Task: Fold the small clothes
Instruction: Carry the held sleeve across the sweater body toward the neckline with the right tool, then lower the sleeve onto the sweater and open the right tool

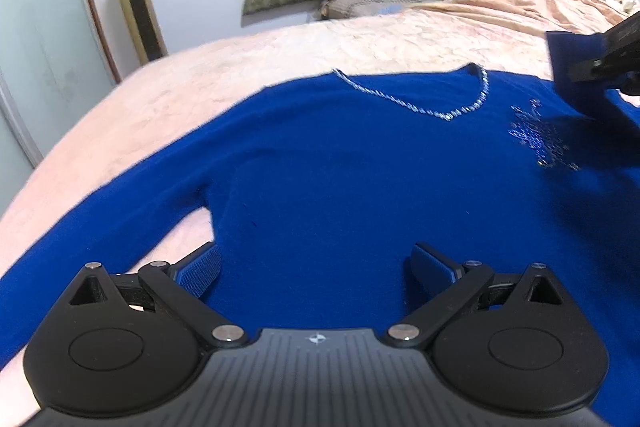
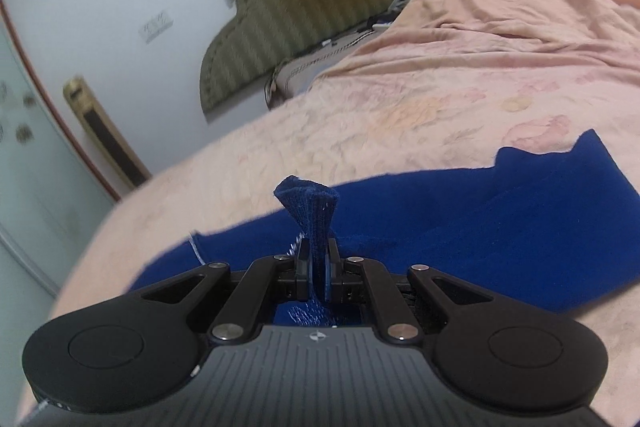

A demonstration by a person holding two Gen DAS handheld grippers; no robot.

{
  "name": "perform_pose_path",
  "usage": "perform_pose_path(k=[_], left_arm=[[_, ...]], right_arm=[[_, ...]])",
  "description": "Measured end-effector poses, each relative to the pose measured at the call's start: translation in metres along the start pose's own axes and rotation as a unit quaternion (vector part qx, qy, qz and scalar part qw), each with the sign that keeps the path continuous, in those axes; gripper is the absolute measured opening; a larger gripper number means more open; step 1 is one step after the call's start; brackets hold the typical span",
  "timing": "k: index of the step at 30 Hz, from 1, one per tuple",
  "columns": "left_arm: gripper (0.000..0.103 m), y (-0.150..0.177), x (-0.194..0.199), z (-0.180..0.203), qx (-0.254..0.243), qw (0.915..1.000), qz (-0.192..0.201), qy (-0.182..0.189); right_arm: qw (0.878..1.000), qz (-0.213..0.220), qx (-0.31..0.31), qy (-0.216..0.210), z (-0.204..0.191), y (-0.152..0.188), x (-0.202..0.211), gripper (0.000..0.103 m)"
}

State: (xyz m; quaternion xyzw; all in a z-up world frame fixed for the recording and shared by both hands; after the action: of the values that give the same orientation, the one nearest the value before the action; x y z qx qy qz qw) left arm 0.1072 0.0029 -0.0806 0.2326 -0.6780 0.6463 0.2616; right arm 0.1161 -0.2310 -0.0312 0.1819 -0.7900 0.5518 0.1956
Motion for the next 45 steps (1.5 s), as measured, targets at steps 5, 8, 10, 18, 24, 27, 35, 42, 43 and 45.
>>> perform_pose_path(k=[5, 8, 10, 18, 24, 27, 35, 42, 43, 45], left_arm=[[0.102, 0.004, -0.002, -0.006, 0.017, 0.9993, -0.023, 0.022], [0.102, 0.005, 0.000, -0.008, 0.028, 0.9987, -0.032, 0.028], [0.102, 0.005, 0.003, -0.008, 0.026, 0.9988, -0.031, 0.028], [0.102, 0.006, 0.015, -0.021, -0.001, 0.9999, -0.014, -0.008], [0.102, 0.005, 0.011, -0.036, 0.019, 0.9994, -0.025, -0.011], [0.102, 0.005, 0.010, -0.042, 0.026, 0.9992, -0.026, -0.013], [0.102, 0.007, 0.009, -0.054, 0.031, 0.9989, -0.028, -0.020], [0.102, 0.011, 0.005, -0.070, 0.051, 0.9974, -0.041, -0.032], [0.102, 0.011, 0.004, -0.071, 0.054, 0.9971, -0.043, -0.032], [0.102, 0.012, 0.004, -0.073, 0.057, 0.9968, -0.045, -0.032]], right_arm=[[0.987, 0.003, 0.154, 0.053, -0.031, 0.005, -0.006, 0.009], [0.976, 0.008, 0.211, 0.055, -0.054, 0.000, -0.007, 0.009], [0.968, 0.014, 0.243, 0.055, -0.073, -0.003, -0.010, 0.009], [0.960, -0.004, 0.281, 0.010, -0.142, 0.002, -0.038, 0.009], [0.959, -0.016, 0.283, -0.019, -0.184, 0.015, -0.053, 0.009], [0.957, -0.021, 0.287, -0.030, -0.199, 0.020, -0.058, 0.009], [0.952, -0.020, 0.301, -0.055, -0.238, 0.025, -0.070, 0.009], [0.956, -0.041, 0.279, -0.078, -0.251, 0.030, -0.085, 0.009], [0.957, -0.048, 0.273, -0.081, -0.252, 0.032, -0.089, 0.009], [0.961, -0.055, 0.255, -0.087, -0.252, 0.034, -0.095, 0.009]])
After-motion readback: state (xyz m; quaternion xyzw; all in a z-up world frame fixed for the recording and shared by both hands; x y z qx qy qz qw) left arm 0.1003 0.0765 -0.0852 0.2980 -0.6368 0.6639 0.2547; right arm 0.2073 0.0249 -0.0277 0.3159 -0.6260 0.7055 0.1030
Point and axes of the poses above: each gripper's, at about its wrist camera, not at the fingertips, and x roughly against the way its jaws point, z to its right, y to its underside, the point moved 9 cm from there along -x, roughly the way its jaws point, and after that the axes turned 9 degrees about x, right-handed, at the moved point
